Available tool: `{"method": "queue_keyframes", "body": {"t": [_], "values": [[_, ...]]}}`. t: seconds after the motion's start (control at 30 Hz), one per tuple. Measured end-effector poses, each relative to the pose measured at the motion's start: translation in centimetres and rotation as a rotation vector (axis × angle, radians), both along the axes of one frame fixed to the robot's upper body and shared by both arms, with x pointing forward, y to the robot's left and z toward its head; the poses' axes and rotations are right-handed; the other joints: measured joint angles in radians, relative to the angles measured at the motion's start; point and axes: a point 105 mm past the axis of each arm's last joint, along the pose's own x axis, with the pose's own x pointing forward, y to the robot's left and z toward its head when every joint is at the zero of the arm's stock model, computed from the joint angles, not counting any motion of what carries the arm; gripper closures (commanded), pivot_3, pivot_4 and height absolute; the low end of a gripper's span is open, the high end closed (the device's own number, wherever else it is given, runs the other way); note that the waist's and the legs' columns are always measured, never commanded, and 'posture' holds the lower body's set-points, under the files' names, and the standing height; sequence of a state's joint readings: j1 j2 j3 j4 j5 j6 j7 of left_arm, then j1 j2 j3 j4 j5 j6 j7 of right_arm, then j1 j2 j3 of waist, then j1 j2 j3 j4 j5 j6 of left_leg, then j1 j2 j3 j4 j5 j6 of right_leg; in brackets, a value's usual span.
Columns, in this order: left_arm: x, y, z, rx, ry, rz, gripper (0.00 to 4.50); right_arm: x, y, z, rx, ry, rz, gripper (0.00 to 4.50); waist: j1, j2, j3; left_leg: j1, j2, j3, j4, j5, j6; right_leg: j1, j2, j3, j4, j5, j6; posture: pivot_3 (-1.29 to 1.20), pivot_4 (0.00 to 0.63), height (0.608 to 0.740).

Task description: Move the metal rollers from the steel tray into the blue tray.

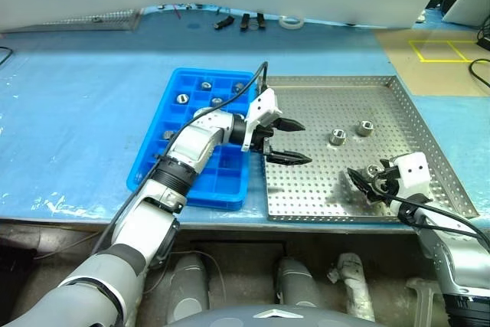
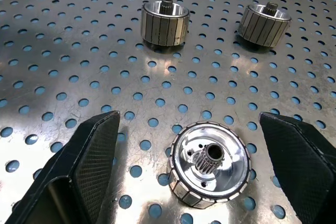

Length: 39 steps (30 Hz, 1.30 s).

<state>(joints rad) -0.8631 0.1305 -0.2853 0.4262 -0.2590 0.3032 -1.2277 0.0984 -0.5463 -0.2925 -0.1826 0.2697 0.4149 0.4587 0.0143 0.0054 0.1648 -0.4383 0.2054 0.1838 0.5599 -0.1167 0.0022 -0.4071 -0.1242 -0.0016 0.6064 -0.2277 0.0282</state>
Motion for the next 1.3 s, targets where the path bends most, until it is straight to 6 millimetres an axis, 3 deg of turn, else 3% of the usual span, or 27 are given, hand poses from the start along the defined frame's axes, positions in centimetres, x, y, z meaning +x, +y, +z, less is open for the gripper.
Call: {"method": "queue_keyframes", "body": {"t": [0.1,0.33,0.63,0.73,0.83,0.9,1.13,1.3], "values": [[0.1,0.3,-0.1,0.007,0.001,0.007,0.00,0.0,-0.4,-0.4,-0.003,0.014,-0.014,0.62,0.004,0.000,0.000,0.000,0.000,0.000,0.001,0.000,0.000,0.001,-0.001,0.000,0.000,0.000,0.000,-0.32,0.150,0.740],[0.2,0.4,-0.2,0.016,-0.007,0.014,0.00,-0.1,-0.6,-0.9,-0.007,0.034,-0.016,2.84,0.009,0.000,0.000,-0.001,0.000,0.000,0.001,-0.001,0.001,0.001,-0.001,0.000,-0.001,0.000,0.000,-0.32,0.150,0.740],[0.8,1.2,0.0,0.017,-0.026,0.047,0.00,-0.1,0.2,-0.2,0.006,0.017,0.016,2.84,0.007,0.000,0.000,-0.001,0.000,0.000,0.000,-0.001,0.001,0.000,0.000,0.000,-0.001,0.000,0.000,-0.30,0.150,0.740],[1.9,2.7,0.4,0.010,-0.046,0.125,0.00,0.8,2.8,2.1,0.033,-0.058,0.122,2.84,-0.005,0.000,0.000,0.000,0.000,0.000,0.000,-0.001,0.001,-0.001,0.000,0.000,-0.001,0.000,0.000,-0.25,0.150,0.740],[2.7,4.8,1.2,-0.004,-0.077,0.215,0.00,2.5,7.0,6.0,0.047,-0.176,0.289,2.84,-0.015,0.000,0.000,0.001,0.001,0.000,0.000,0.000,-0.001,-0.001,0.000,0.000,0.001,0.000,0.000,-0.15,0.150,0.740],[2.9,6.2,1.1,-0.002,-0.086,0.268,0.00,3.0,8.9,7.5,0.046,-0.215,0.372,2.84,-0.004,0.000,0.000,0.001,0.001,-0.001,-0.001,0.000,-0.001,0.000,0.000,-0.001,0.001,0.000,0.000,-0.10,0.150,0.740],[3.2,12.5,-0.4,0.021,-0.073,0.563,0.00,5.6,14.3,8.4,0.056,-0.199,0.638,2.84,0.048,0.000,0.000,-0.002,0.001,-0.002,-0.003,0.001,-0.002,-0.002,0.000,-0.005,0.000,0.000,-0.001,0.15,0.150,0.740],[1.9,15.6,-0.4,0.018,-0.077,0.724,0.00,7.1,18.0,8.7,0.077,-0.197,0.799,2.84,0.101,0.000,0.001,-0.004,0.002,-0.005,-0.005,0.002,-0.003,-0.002,0.000,-0.008,0.001,0.000,-0.001,0.29,0.150,0.740]]}}
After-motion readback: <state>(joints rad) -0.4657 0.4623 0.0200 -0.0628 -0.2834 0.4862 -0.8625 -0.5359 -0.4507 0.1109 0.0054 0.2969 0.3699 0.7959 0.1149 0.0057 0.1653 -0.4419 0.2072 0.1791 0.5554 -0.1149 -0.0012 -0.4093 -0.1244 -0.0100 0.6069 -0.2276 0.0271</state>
